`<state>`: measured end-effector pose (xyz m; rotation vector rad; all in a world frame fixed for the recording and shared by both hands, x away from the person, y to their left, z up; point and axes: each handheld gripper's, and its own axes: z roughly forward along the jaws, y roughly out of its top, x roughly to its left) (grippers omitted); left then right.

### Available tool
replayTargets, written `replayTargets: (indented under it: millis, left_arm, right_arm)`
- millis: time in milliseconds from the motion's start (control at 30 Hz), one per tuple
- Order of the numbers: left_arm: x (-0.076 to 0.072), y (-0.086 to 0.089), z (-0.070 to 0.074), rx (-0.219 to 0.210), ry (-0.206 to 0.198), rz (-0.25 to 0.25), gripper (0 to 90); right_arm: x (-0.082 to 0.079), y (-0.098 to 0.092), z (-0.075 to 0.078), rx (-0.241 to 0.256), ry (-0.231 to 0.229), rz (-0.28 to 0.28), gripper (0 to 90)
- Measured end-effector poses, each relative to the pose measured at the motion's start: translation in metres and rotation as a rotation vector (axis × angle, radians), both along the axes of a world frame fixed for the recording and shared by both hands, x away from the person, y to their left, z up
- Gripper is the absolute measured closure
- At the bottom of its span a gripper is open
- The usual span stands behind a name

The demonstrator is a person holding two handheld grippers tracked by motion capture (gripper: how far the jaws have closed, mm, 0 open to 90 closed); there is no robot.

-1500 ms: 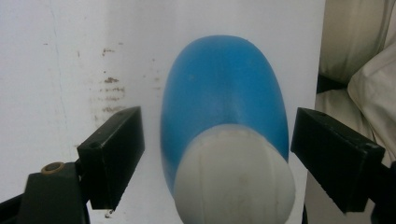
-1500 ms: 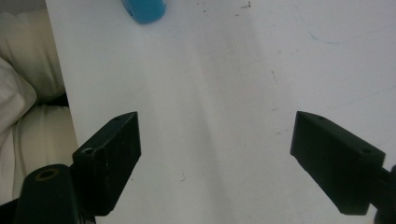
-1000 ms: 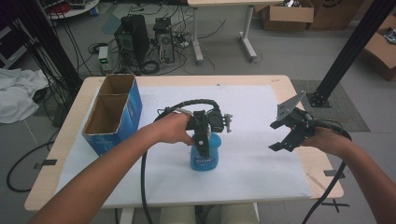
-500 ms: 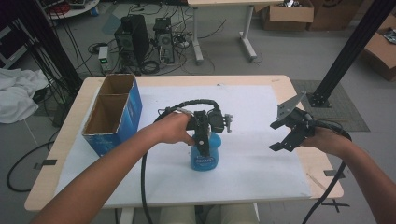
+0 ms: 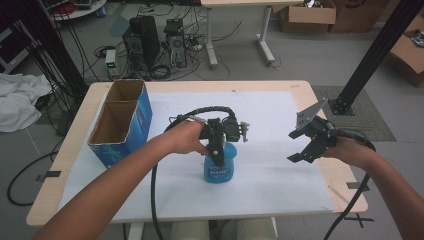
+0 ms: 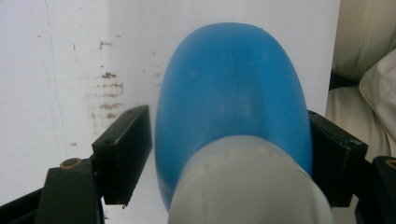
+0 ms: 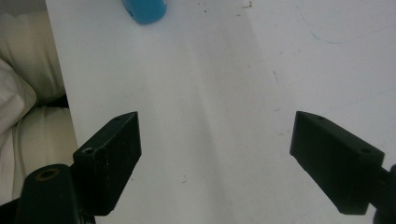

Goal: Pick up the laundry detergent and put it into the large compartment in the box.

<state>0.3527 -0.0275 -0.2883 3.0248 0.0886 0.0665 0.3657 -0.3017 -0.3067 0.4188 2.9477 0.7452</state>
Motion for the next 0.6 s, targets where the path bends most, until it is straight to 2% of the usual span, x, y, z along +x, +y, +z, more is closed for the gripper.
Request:
replayTargets:
  millis: [600]
  left_arm:
    - [-0.0001, 0.0004, 0.0004, -0.009, -0.008, 0.007, 28.6]
  right_arm:
    - [-0.0002, 0.0, -0.001, 0.0, 0.001, 0.005, 16.4]
